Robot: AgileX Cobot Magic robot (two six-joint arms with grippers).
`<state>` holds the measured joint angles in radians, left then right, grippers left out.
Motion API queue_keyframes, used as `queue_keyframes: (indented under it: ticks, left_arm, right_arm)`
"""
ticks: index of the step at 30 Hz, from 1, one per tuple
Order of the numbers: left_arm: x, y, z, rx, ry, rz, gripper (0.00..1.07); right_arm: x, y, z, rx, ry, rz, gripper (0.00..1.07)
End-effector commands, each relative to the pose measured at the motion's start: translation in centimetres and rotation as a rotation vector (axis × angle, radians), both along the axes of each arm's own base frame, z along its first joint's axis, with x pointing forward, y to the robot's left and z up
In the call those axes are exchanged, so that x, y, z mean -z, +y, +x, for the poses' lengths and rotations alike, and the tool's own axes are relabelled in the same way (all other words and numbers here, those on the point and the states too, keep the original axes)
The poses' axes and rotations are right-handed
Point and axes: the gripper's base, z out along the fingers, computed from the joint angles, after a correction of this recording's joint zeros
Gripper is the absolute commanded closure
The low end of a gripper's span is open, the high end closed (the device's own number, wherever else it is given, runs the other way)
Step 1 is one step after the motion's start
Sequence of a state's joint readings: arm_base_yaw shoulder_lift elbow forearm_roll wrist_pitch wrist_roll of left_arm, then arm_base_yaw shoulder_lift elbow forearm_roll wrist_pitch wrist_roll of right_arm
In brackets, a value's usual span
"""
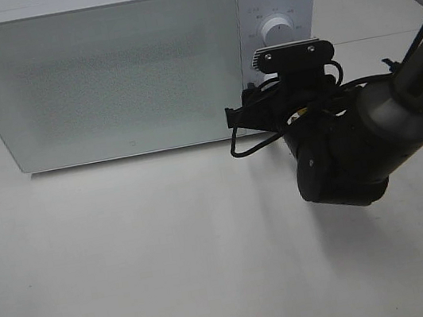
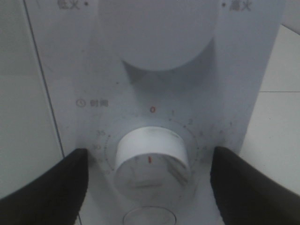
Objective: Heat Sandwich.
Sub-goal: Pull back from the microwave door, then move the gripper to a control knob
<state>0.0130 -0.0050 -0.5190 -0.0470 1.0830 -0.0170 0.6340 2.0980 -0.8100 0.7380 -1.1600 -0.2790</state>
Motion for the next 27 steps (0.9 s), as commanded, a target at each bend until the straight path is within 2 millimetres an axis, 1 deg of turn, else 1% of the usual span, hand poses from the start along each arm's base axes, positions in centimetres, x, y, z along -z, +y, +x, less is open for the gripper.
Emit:
queue_keyframes:
  ticks: [1,2,5,6,7,8,10,11,12,13,15,16,17,18,27]
  left_arm:
    - [-0.02,-0.05,-0.16,-0.001,-0.027,-0.007,0.06]
    - [-0.02,-0.05,-0.16,-0.001,-0.027,-0.007,0.06]
    - [-0.02,-0.05,-0.16,-0.001,-0.027,-0.007,0.06]
    - [-0.02,-0.05,-0.16,-0.001,-0.027,-0.007,0.06]
    - [-0.02,-0.05,-0.16,-0.001,-0.027,-0.007,0.06]
    - [-0.02,-0.05,-0.16,-0.001,-0.027,-0.007,0.06]
    - [-0.02,-0.05,-0.16,-0.001,-0.027,-0.007,0.06]
    - [-0.02,-0.05,-0.16,-0.001,-0.027,-0.007,0.06]
    - [-0.02,-0.05,-0.16,-0.001,-0.027,-0.007,0.06]
    - [-0.02,-0.05,-0.16,-0.001,-0.027,-0.007,0.06]
    - [-0.02,-0.05,-0.16,-0.001,-0.027,-0.007,0.06]
    - [-0.02,-0.05,-0.16,-0.001,-0.027,-0.007,0.06]
    - [-0.02,-0.05,-0.16,-0.001,-0.027,-0.007,0.06]
    - [-0.02,-0.05,-0.16,-0.001,-0.027,-0.007,0.06]
    - [-0.02,-0.05,-0.16,-0.001,-0.027,-0.007,0.06]
  right_arm:
    - [-0.88,0.02,0.27,0.003,-0.04,0.006,0.38]
    - [-0.88,0.02,0.27,0.003,-0.04,0.006,0.38]
    - [-0.9,0.03,0.27,0.002,-0.04,0.007,0.45]
    - [-0.9,0.03,0.27,0.002,-0.04,0.007,0.45]
    - [-0.88,0.03,0.26,0.002,-0.037,0.007,0.5]
    - [-0.88,0.03,0.26,0.002,-0.037,0.007,0.62]
    - [-0.88,0.03,0.26,0.002,-0.037,0.007,0.74]
    - [-0.88,0.03,0.26,0.002,-0.037,0.007,0.74]
    - [-0.88,0.03,0.26,0.002,-0.037,0.007,0.86]
    - [-0.88,0.03,0.26,0.002,-0.037,0.007,0.91]
    - [-0.87,0.04,0.26,0.001,-0.036,0.007,0.98]
    - [-0.87,0.04,0.26,0.001,-0.036,0.007,0.98]
    - [-0.86,0.04,0.26,0.001,-0.035,0.007,1.03]
    - [-0.86,0.04,0.26,0.001,-0.035,0.007,1.04]
    - [-0.87,0.04,0.26,0.003,-0.036,0.016,1.03]
